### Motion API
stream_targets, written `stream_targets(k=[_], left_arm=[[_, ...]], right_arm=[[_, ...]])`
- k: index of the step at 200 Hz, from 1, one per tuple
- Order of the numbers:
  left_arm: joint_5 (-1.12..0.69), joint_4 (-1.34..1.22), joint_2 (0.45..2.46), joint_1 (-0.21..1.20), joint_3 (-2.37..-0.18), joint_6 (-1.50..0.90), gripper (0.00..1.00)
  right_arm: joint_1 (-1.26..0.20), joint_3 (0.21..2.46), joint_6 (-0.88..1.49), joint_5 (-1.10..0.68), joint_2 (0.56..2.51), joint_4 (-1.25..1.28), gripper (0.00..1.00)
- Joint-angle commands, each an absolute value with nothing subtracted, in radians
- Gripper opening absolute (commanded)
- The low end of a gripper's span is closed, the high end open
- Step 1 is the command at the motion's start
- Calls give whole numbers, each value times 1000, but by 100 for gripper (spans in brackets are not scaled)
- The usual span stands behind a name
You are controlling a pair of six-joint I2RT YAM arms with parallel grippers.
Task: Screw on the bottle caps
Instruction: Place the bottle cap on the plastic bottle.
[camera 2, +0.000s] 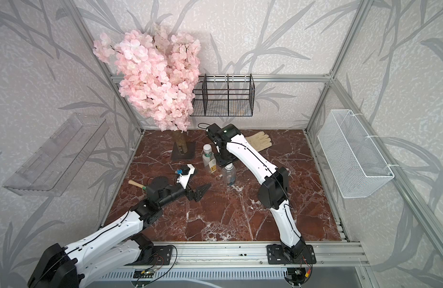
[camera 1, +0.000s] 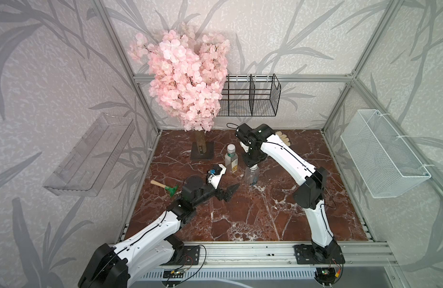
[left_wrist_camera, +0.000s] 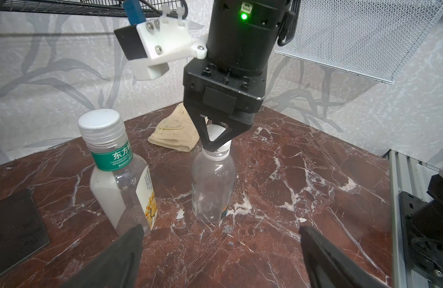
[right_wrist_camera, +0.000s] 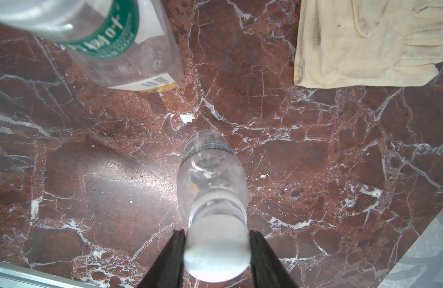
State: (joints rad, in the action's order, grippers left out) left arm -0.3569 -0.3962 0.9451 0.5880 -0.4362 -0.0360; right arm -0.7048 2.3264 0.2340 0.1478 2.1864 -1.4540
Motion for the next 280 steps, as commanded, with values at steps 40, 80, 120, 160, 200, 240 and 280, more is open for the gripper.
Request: stream_targets(k=[40,80,120,160,200,240,280], left_arm=[[-351,-403,951,594,-453,-23,100],[-350,-402,954,597,-453,-21,100],[-350,-402,956,597,-453,-20,100],[-348,-399,957,599,-454,-18,100],[-348,-399,958,600,-454,-16,100],[-348,-400,959,600,-456,-15,100],[-347,-399,959,600,-456,-15,100]], right_arm=[[-703,2366,224,167,2212,-1497,44],[-703,2367,221,162,2220,-1499,44],[-699,2365,220,155,2227,-1500,45],[-696,2365,218,150,2228,-1500,46],[-693,2359,219,142,2232,-1502,47],[-692,2359,220,134,2233,-1504,48],[-691,2362,221,130,2232,-1505,48]])
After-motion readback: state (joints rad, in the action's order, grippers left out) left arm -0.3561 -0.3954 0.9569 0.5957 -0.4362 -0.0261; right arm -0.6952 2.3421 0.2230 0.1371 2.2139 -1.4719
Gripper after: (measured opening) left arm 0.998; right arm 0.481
